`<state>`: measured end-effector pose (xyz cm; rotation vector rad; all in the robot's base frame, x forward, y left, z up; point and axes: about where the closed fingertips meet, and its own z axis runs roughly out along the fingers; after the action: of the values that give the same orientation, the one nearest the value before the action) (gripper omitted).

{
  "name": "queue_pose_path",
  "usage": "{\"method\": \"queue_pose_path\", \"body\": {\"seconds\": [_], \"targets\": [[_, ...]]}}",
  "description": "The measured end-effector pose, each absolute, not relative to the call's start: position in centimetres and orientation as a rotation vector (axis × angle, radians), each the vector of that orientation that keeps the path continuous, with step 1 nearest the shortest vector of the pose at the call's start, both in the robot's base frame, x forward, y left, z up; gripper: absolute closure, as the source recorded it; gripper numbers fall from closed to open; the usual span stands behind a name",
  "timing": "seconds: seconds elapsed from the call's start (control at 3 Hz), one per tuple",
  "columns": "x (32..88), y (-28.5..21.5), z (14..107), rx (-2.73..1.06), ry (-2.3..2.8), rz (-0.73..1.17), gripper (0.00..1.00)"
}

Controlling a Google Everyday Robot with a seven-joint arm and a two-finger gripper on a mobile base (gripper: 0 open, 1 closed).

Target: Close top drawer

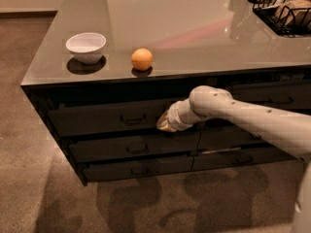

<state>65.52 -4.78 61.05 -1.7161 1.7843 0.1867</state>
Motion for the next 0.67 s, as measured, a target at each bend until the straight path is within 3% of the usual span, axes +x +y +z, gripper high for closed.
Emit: {"method": "queue_pose_path", "body": {"seconds": [0.67], "targets": [[60.6,-4.5,61.1,-1.721,1.735,0.380,1.00]]}}
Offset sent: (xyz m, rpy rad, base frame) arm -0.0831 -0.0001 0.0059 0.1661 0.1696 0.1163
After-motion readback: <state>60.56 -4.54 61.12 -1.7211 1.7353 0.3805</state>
